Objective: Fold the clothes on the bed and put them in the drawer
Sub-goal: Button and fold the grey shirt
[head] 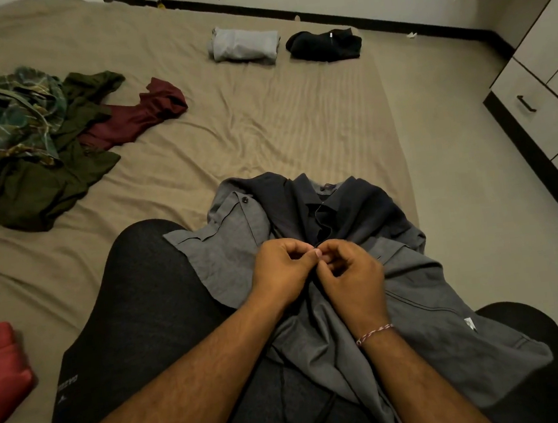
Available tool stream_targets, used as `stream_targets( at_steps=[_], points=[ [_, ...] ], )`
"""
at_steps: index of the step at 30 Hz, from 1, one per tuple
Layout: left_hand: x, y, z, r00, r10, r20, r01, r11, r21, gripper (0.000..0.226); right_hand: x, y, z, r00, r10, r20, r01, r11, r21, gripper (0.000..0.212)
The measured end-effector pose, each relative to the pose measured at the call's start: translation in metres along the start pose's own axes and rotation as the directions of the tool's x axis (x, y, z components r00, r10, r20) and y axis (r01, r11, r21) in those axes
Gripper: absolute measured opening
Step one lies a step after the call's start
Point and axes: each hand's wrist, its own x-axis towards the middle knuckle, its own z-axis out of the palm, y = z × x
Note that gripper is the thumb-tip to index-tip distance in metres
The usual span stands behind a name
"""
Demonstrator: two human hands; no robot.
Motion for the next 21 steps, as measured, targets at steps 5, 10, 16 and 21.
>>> stream_targets(
  at_steps=[5,10,16,21],
  points=[
    [-0.0017,0.0022,-0.0007,0.98,-0.176,0.091,0.195,0.936,-0.291,0.008,0.0012,0.0001,0.0014,0.999,0.046,0.007,-0.046,0.997,0.068,0.02],
    [-0.0002,0.0058,-0.0012,0.958,-0.249,0.141,0.284,0.882,-0.376,0.017,0.0044,0.0025,-0.0002,0.962,0.251,0.104,-0.271,0.883,0.383,0.03],
    [0.0005,0.0054,-0.0043,0.938,-0.272,0.213,0.338,0.853,-0.398,0.015,0.0045,0.0021,-0.0041,0.936,0.301,0.181,-0.351,0.771,0.531,0.025],
    [-0.001,0.0049,-0.006,0.944,-0.237,0.229,0.308,0.879,-0.363,0.012,0.0043,-0.0002,-0.0059,0.928,0.311,0.203,-0.371,0.749,0.548,0.029]
  ],
)
